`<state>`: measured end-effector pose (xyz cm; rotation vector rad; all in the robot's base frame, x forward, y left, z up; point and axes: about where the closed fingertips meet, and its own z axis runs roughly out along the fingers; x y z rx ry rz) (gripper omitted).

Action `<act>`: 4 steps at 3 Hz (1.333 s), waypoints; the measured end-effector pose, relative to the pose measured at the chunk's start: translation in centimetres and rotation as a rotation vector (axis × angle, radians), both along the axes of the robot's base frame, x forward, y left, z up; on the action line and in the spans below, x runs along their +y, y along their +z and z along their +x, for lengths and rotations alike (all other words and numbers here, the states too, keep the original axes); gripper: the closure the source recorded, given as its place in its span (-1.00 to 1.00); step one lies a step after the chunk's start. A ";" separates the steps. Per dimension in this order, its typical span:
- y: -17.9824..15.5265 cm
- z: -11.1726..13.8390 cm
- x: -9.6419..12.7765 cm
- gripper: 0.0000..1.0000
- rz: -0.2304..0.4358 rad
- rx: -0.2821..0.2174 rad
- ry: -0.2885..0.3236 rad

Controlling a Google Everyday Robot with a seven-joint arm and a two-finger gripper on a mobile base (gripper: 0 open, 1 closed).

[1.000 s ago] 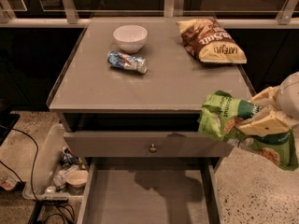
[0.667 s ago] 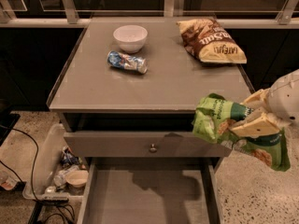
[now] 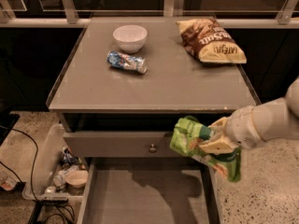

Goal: Place green rice chip bag into middle drawer

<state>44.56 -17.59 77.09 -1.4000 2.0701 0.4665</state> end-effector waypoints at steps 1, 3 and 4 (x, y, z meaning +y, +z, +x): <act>-5.5 2.9 0.7 1.00 0.037 -0.034 -0.067; -6.4 2.2 1.2 1.00 0.047 -0.019 -0.069; -9.1 -0.7 2.3 1.00 0.104 0.012 -0.084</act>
Offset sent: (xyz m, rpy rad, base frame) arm 0.0185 0.0082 -0.0469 0.0330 -0.0123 -0.0401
